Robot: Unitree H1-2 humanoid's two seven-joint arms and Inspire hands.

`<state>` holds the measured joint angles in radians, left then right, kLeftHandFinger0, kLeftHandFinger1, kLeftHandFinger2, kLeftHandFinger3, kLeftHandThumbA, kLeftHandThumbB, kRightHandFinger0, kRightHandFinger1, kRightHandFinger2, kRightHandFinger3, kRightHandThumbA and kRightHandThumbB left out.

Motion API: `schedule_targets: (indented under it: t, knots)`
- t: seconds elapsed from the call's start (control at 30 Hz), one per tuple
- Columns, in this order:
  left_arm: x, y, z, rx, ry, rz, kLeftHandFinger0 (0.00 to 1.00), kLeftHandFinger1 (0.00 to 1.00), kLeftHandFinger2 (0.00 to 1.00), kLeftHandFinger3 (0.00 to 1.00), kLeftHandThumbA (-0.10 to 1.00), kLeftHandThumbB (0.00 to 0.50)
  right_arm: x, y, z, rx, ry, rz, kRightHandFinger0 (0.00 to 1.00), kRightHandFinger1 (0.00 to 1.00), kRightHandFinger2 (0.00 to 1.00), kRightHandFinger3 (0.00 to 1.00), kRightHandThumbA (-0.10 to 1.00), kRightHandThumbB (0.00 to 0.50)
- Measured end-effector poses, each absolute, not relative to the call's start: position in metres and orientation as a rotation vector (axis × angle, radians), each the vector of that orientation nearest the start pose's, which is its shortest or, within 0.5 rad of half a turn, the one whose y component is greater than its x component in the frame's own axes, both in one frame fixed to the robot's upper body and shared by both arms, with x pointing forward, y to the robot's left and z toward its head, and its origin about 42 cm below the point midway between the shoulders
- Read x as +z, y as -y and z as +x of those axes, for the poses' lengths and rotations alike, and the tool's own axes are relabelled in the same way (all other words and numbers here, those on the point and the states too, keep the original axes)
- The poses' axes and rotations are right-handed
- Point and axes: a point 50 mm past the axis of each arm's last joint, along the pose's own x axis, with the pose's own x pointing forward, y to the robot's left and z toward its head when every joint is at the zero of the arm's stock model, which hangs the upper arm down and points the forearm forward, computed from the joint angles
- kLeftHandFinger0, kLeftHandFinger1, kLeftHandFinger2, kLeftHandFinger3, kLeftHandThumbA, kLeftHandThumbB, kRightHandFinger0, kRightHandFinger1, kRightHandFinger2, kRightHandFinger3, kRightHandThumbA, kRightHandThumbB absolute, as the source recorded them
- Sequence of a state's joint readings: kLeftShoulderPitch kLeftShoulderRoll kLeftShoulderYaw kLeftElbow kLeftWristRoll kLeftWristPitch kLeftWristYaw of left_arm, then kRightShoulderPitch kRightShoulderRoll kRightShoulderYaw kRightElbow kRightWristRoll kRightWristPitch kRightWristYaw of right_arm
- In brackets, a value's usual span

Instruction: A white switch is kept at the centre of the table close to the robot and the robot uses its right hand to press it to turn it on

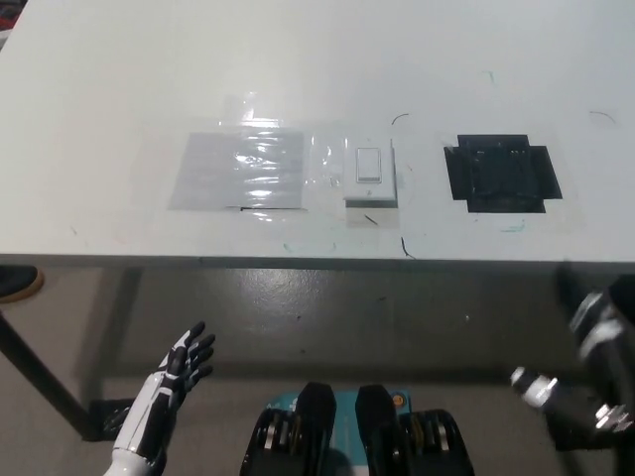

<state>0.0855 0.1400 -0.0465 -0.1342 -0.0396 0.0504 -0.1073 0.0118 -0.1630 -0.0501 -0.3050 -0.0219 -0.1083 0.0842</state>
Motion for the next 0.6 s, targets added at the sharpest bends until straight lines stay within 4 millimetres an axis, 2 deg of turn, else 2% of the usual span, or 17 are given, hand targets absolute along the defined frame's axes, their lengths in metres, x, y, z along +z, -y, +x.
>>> schedule_targets:
  t: [0.03, 0.07, 0.13, 0.27, 0.3, 0.37, 0.4, 0.43, 0.5, 0.6]
  knots:
    - [0.107, -0.24, 0.255, -0.145, -0.01, 0.097, 1.0, 1.0, 1.0, 1.0, 1.0, 0.034, 0.204, 0.266, 0.272, 0.061, 0.433, -0.236, 1.0, 1.0, 1.0, 1.0, 1.0, 0.084]
    - [0.107, -0.24, 0.255, -0.145, -0.011, 0.097, 1.0, 1.0, 1.0, 1.0, 1.0, 0.041, 0.218, 0.271, 0.275, 0.059, 0.464, -0.259, 1.0, 1.0, 1.0, 1.0, 1.0, 0.088]
    - [0.107, -0.239, 0.255, -0.145, -0.012, 0.097, 1.0, 1.0, 1.0, 1.0, 1.0, 0.041, 0.248, 0.281, 0.283, 0.063, 0.522, -0.315, 1.0, 1.0, 1.0, 1.0, 1.0, 0.127]
    - [0.106, -0.24, 0.255, -0.144, -0.016, 0.096, 1.0, 1.0, 1.0, 1.0, 1.0, 0.043, 0.295, 0.298, 0.298, 0.083, 0.585, -0.43, 1.0, 1.0, 1.0, 1.0, 1.0, 0.183]
    - [0.106, -0.24, 0.255, -0.144, -0.016, 0.096, 1.0, 1.0, 1.0, 1.0, 1.0, 0.04, 0.301, 0.299, 0.301, 0.088, 0.592, -0.447, 1.0, 1.0, 1.0, 1.0, 1.0, 0.176]
    - [0.106, -0.24, 0.255, -0.144, -0.017, 0.096, 1.0, 1.0, 1.0, 1.0, 1.0, 0.042, 0.334, 0.304, 0.314, 0.117, 0.628, -0.529, 1.0, 1.0, 1.0, 1.0, 1.0, 0.166]
    - [0.106, -0.24, 0.255, -0.144, -0.017, 0.096, 1.0, 1.0, 1.0, 1.0, 1.0, 0.043, 0.349, 0.305, 0.319, 0.131, 0.649, -0.566, 1.0, 1.0, 1.0, 1.0, 1.0, 0.164]
    - [0.106, -0.24, 0.255, -0.144, -0.017, 0.096, 1.0, 1.0, 1.0, 1.0, 1.0, 0.048, 0.358, 0.306, 0.323, 0.138, 0.658, -0.587, 1.0, 1.0, 1.0, 1.0, 1.0, 0.13]
    - [0.106, -0.24, 0.255, -0.144, -0.019, 0.096, 1.0, 1.0, 1.0, 1.0, 1.0, 0.043, 0.388, 0.303, 0.334, 0.164, 0.696, -0.644, 1.0, 1.0, 1.0, 1.0, 1.0, 0.188]
    - [0.106, -0.24, 0.255, -0.144, -0.02, 0.096, 1.0, 1.0, 1.0, 1.0, 1.0, 0.033, 0.42, 0.293, 0.35, 0.209, 0.727, -0.701, 1.0, 1.0, 1.0, 1.0, 1.0, 0.223]
